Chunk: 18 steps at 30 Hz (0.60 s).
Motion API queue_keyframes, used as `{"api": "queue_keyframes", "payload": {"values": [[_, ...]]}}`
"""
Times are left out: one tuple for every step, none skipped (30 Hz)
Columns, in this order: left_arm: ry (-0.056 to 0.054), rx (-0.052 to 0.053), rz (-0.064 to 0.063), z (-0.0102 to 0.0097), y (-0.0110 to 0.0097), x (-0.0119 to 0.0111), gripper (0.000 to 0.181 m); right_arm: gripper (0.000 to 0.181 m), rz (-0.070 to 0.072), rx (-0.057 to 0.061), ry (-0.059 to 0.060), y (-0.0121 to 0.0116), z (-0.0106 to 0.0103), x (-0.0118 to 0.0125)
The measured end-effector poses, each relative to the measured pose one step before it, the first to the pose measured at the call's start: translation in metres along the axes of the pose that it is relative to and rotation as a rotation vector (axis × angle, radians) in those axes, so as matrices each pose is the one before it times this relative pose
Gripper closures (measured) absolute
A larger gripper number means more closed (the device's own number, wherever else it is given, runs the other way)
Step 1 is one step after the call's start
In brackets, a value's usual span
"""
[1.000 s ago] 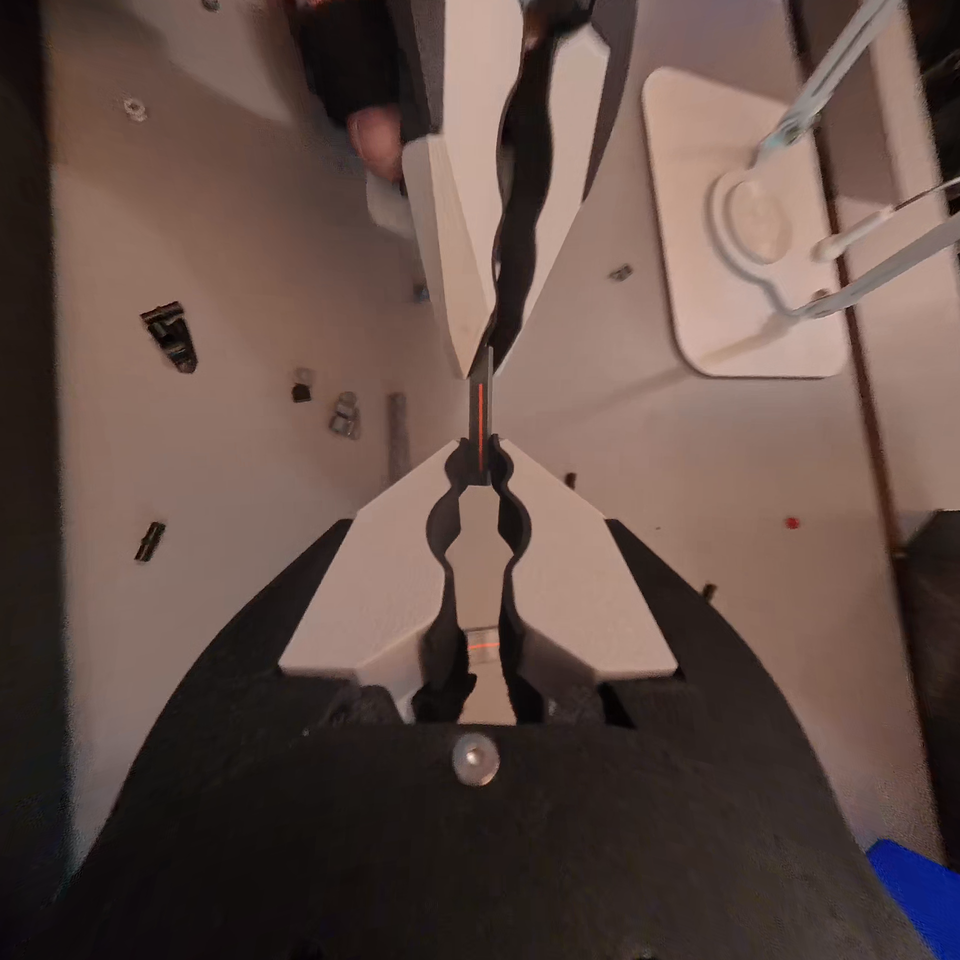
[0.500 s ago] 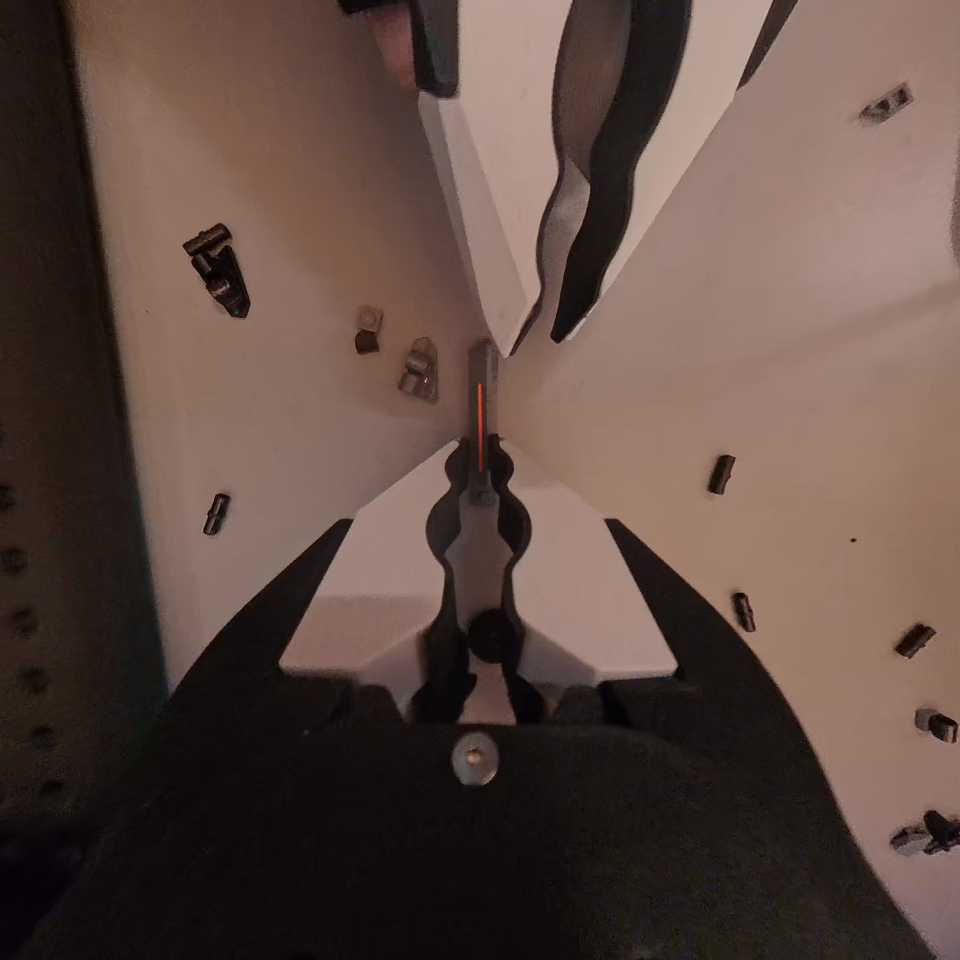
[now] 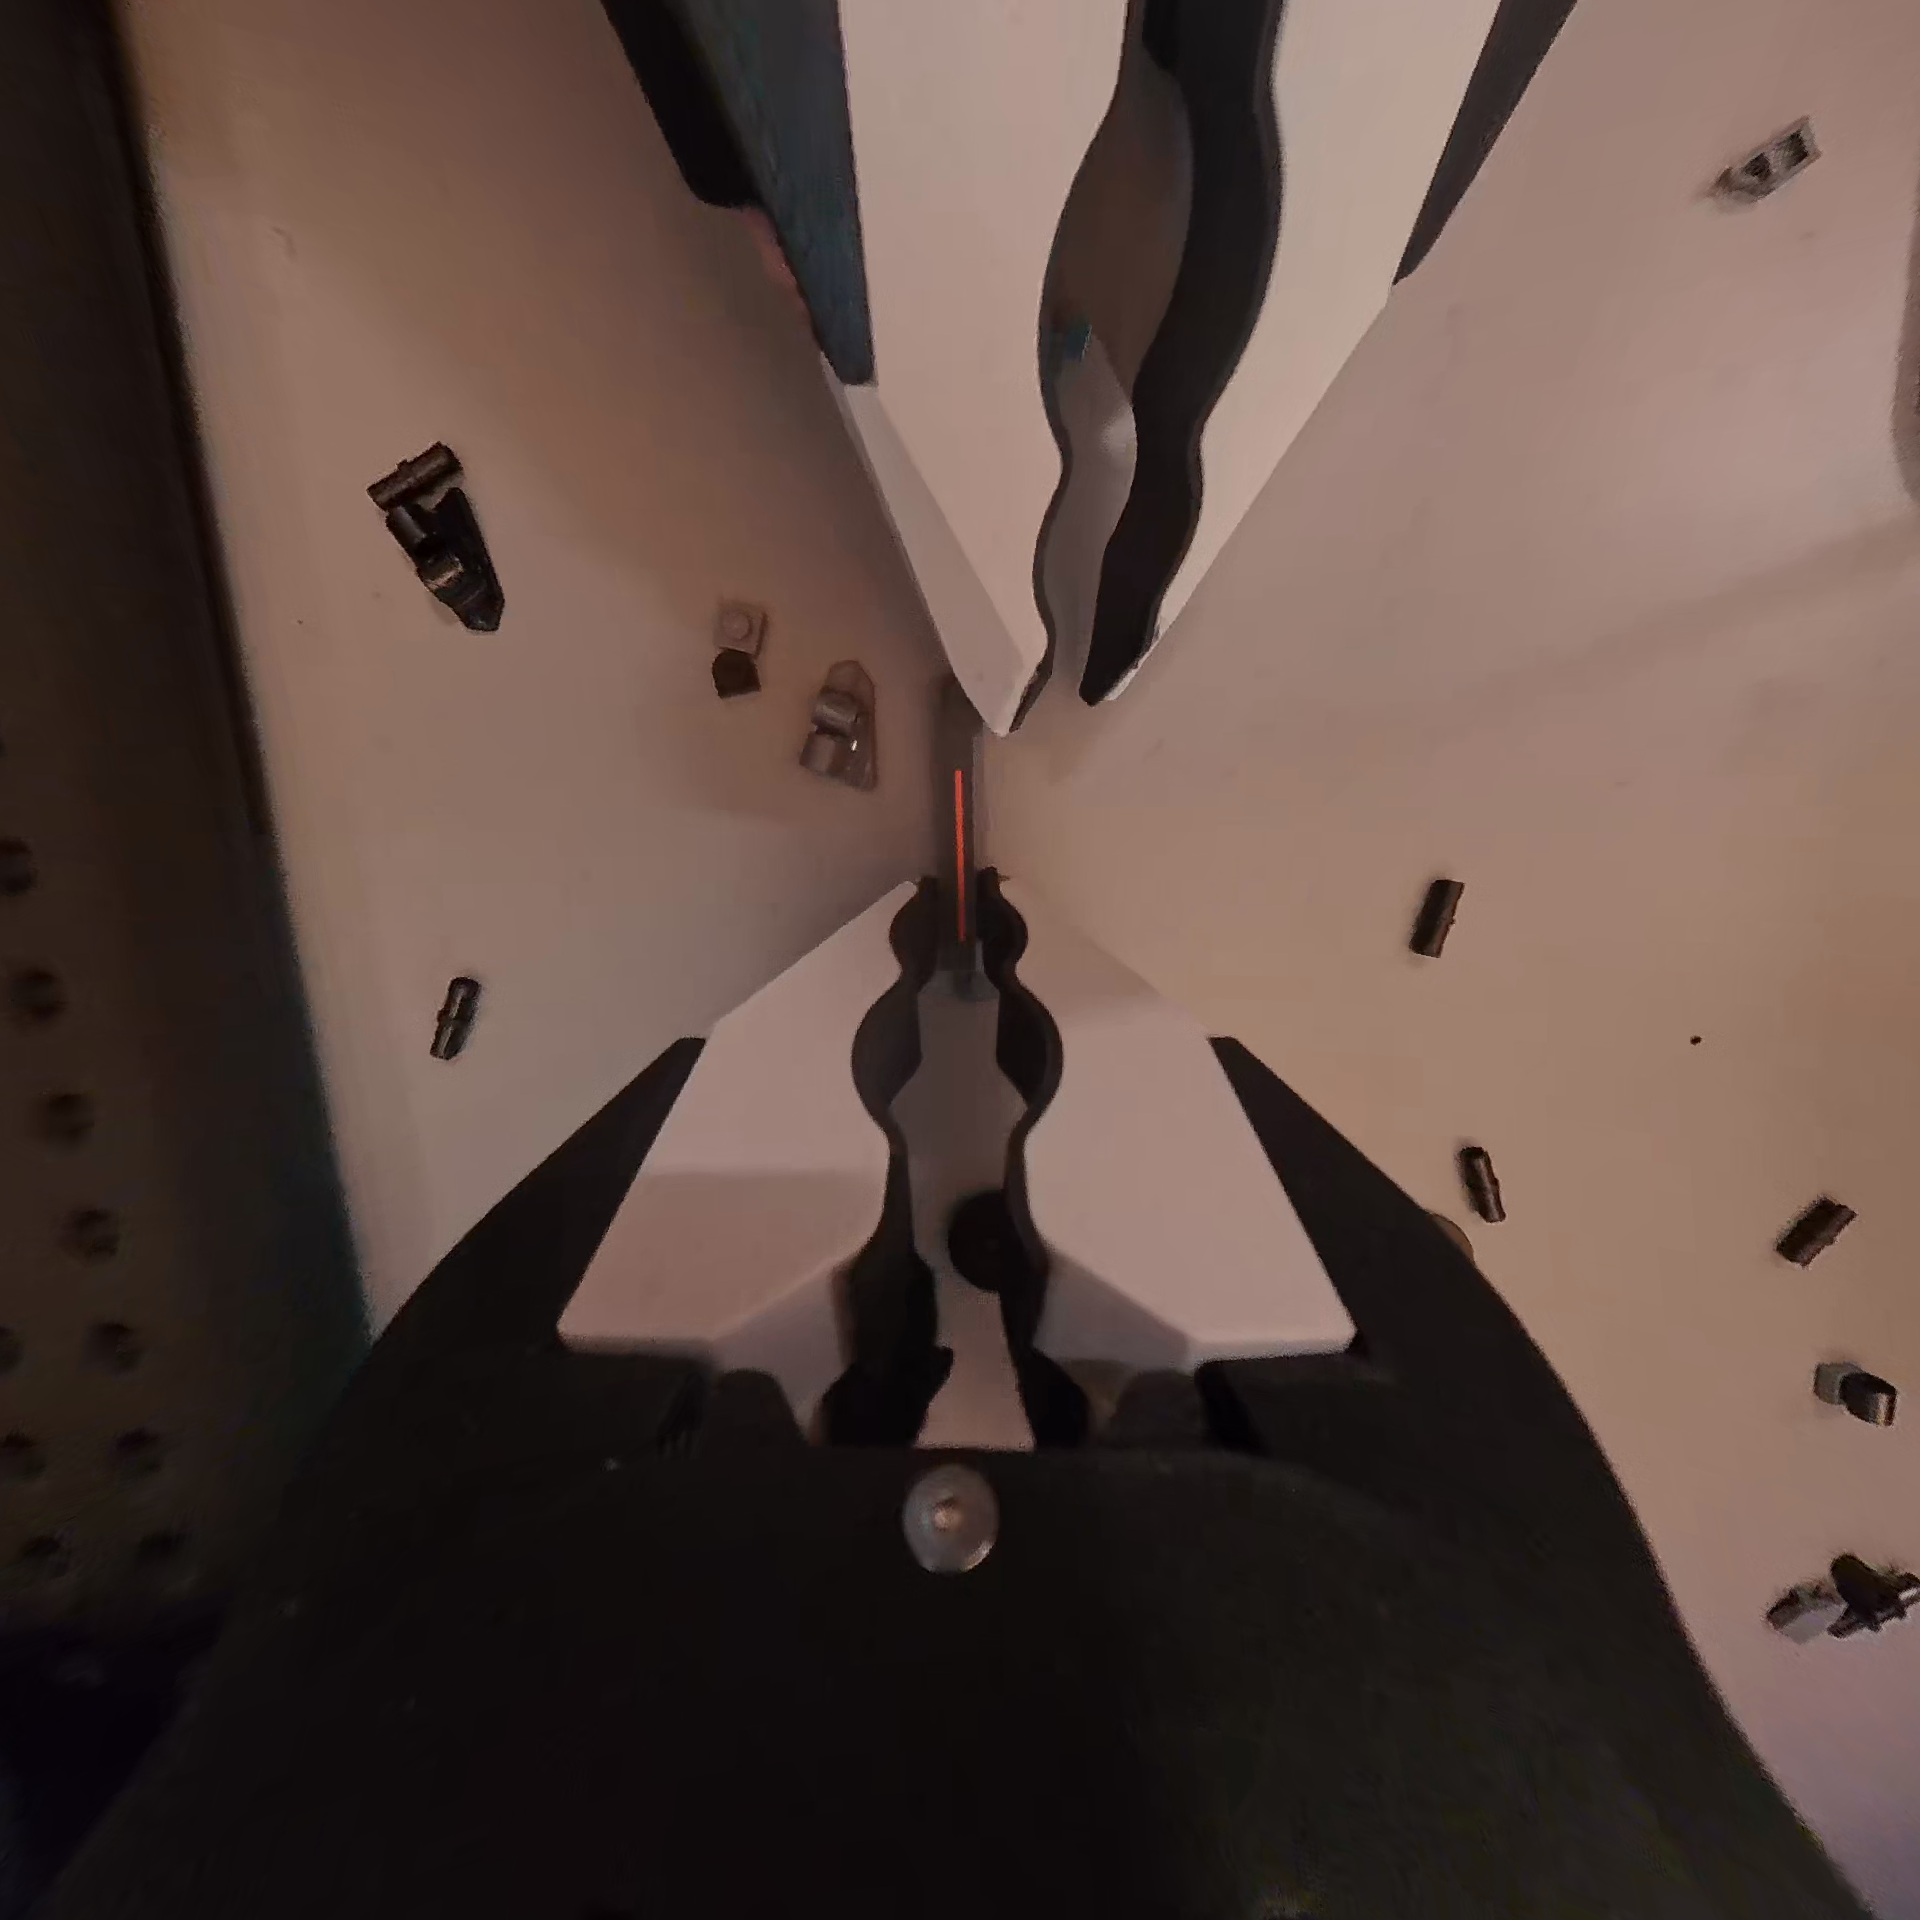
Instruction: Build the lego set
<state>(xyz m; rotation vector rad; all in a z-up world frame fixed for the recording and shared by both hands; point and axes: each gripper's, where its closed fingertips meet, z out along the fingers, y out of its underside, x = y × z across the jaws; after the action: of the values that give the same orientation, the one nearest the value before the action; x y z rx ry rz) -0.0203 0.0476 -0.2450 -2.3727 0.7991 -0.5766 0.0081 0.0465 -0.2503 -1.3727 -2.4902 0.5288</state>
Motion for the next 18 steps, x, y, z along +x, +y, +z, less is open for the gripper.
{"api": "queue_keyframes", "payload": {"values": [[0.0070,0.0075,-0.0049,-0.00092,-0.00086,0.00061,0.167,0.176,0.0026,-0.0012,0.0024,0.00010,-0.00083,0.00002],[0.0017,0.0022,-0.0017,-0.00068,-0.00013,-0.00015,0.166,0.176,0.0041,-0.0069,0.0011,0.00104,0.00004,0.00017],[0.0071,0.0024,-0.0006,-0.00016,-0.00007,0.00075,0.166,0.176,0.0038,-0.0050,-0.0017,0.00077,0.00063,0.00002],[0.0117,0.0064,-0.0037,0.00008,-0.00077,0.00155,0.166,0.176,0.0052,-0.0002,-0.0068,0.00005,0.00066,-0.00059],[0.0127,0.0016,-0.0007,0.00057,-0.00029,0.00184,0.165,0.176,0.0056,-0.0012,-0.0069,0.00024,0.00079,-0.00051],[0.0011,-0.0065,0.0038,0.00112,0.00094,0.00056,0.164,0.176,0.0033,-0.0062,0.0007,0.00088,0.00089,0.00050],[-0.0108,-0.0149,0.0056,0.00157,0.00200,-0.00116,0.164,0.176,0.0022,-0.0083,0.0047,0.00115,0.00096,0.00097],[-0.0101,-0.0171,0.0070,0.00184,0.00245,-0.00095,0.164,0.176,0.0025,-0.0023,-0.0016,0.00026,0.00053,0.00001],[0.0003,-0.0108,0.0045,0.00179,0.00147,0.00065,0.164,0.176,0.0019,0.0029,-0.0056,-0.00034,0.00018,-0.00060],[0.0079,0.0006,-0.0014,0.00110,-0.00023,0.00128,0.164,0.176,0.0010,0.0009,-0.0019,0.00011,-0.00003,0.00009],[0.0018,0.0008,-0.0020,0.00048,-0.00032,0.00036,0.164,0.176,0.0024,0.0021,-0.0019,0.00024,0.00003,0.00029],[-0.0010,-0.0007,0.0015,0.00006,0.00001,-0.00010,0.164,0.176,0.0039,0.0036,-0.0050,0.00001,0.00003,-0.00002],[-0.0020,0.0002,-0.0006,-0.00025,-0.00007,-0.00033,0.164,0.176,0.0044,0.0004,-0.0057,0.00053,0.00031,-0.00020],[-0.0018,0.0005,-0.0007,-0.00010,0.00000,-0.00049,0.164,0.176,0.0044,-0.0039,-0.0057,0.00105,0.00092,-0.00017],[0.0000,0.0003,-0.0009,0.00015,0.00005,-0.00011,0.164,0.176,0.0028,-0.0003,-0.0042,0.00020,0.00077,-0.00009],[0.0025,-0.0011,-0.0009,0.00053,0.00028,0.00014,0.165,0.175,0.0005,0.0033,-0.0018,-0.00057,0.00017,-0.00001],[-0.0002,-0.0044,0.0003,0.00077,0.00085,-0.00019,0.165,0.175,-0.0011,0.0004,0.0002,-0.00010,-0.00006,0.00010],[0.0045,0.0035,-0.0031,0.00025,-0.00050,0.00042,0.166,0.175,-0.0007,0.0006,0.0001,0.00004,-0.00012,-0.00004]]}}
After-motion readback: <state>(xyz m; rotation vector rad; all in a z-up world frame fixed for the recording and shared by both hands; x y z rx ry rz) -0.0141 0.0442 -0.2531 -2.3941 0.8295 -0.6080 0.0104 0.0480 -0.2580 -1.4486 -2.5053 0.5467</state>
